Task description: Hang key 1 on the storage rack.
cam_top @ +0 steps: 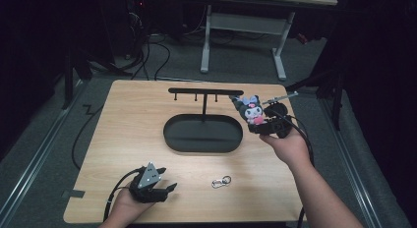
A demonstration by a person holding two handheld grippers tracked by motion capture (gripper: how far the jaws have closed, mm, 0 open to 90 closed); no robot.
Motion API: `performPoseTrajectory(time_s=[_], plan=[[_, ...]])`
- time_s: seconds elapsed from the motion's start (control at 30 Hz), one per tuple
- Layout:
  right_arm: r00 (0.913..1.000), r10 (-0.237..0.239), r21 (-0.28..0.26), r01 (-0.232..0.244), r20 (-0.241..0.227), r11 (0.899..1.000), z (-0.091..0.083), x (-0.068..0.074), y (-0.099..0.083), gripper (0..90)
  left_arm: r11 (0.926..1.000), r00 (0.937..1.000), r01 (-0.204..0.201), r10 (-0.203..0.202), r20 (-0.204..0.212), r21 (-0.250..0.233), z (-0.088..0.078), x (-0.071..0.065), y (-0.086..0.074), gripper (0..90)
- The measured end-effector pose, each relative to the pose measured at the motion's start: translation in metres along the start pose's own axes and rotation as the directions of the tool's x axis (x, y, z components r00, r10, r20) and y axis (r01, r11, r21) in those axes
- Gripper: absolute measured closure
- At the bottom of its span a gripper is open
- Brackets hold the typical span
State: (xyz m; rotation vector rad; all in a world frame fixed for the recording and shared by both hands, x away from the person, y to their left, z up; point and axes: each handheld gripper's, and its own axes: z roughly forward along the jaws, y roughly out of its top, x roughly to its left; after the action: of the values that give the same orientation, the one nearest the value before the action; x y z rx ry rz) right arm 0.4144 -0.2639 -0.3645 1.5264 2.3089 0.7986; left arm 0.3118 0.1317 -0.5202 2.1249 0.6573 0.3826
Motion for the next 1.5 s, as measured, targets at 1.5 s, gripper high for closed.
performPoseTrajectory(time_s=[1.5], plan=[[0.9997,0.013,0.095,-0.015,0.019,0.995,0.064,0.009,0.000,33.1,0.9997,0.9998,-0.020,0.020,0.001,0.013,0.000,0.000,0.000,34.1]])
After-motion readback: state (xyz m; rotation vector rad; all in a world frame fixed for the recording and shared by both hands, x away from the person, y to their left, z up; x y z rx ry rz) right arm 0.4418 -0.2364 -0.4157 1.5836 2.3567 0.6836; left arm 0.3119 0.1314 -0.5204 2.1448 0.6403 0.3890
